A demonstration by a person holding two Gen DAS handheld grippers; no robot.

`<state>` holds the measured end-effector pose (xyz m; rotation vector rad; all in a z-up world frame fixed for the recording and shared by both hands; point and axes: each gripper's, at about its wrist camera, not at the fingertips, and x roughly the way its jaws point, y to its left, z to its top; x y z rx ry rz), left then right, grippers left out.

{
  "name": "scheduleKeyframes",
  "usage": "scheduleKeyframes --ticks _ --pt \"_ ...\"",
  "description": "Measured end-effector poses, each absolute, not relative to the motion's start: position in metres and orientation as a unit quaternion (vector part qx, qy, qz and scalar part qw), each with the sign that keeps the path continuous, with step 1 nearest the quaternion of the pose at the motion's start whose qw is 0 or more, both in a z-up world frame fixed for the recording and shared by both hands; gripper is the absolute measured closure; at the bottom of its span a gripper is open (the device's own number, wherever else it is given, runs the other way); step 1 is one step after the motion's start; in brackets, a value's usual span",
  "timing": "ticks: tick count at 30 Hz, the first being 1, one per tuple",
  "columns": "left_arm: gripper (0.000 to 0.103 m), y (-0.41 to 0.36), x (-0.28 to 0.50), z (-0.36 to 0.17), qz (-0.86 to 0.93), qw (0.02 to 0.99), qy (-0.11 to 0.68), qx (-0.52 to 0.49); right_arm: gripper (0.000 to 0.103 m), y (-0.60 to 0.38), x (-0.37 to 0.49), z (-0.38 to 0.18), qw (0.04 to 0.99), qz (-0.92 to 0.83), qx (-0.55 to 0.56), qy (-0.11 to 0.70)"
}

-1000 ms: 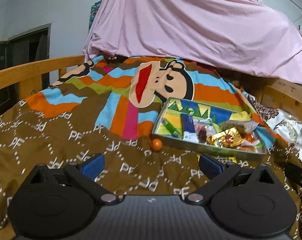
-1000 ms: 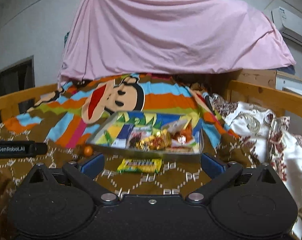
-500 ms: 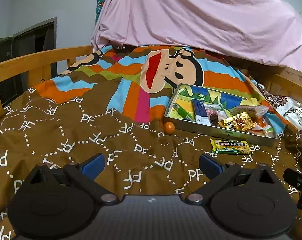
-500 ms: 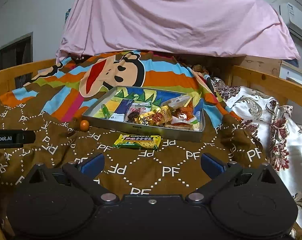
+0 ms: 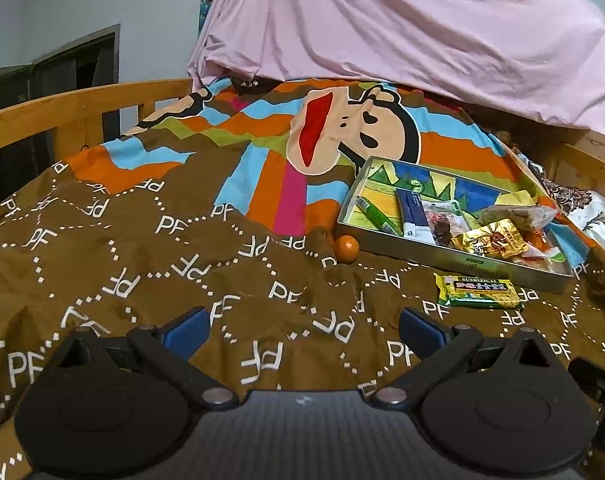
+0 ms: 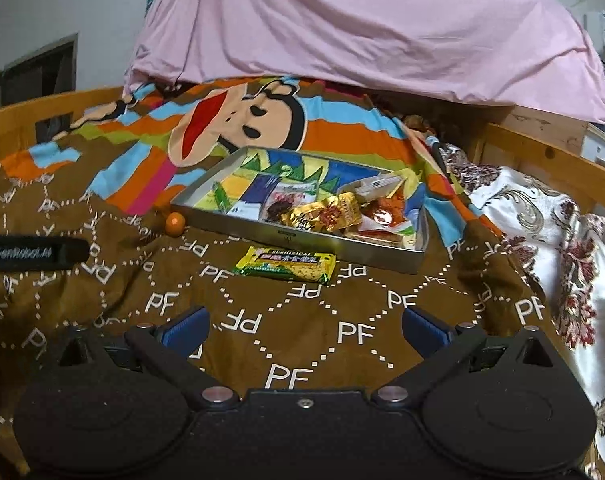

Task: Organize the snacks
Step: 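Withdraw both tools from the tray toward the biscuit packet and orange, then close the right tool on the yellow-green biscuit packet while the left tool grasps the orange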

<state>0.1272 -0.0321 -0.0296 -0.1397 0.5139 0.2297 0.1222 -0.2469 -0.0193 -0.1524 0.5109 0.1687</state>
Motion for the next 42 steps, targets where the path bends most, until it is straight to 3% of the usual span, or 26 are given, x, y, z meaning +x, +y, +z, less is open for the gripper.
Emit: scheduleKeyframes --ticks 24,35,39,42 --pt "0.001 -0.041 0.248 -0.047 0.086 0.956 0.278 0.028 0.002 -0.232 0.223 -0.071 0.941 0.072 -0.269 0.191" --pt "0.005 -0.031 0.296 -0.063 -0.025 0.953 0.282 0.104 0.027 -0.214 0.251 -0.097 0.921 0.109 -0.324 0.186" --pt "0.01 -0.031 0.305 -0.065 -0.066 0.951 0.279 0.114 0.039 -0.205 0.252 -0.103 0.913 0.126 -0.345 0.178" --pt "0.019 -0.035 0.315 -0.069 -0.09 0.944 0.294 0.121 0.046 -0.199 0.254 -0.105 0.908 0.137 -0.357 0.171"
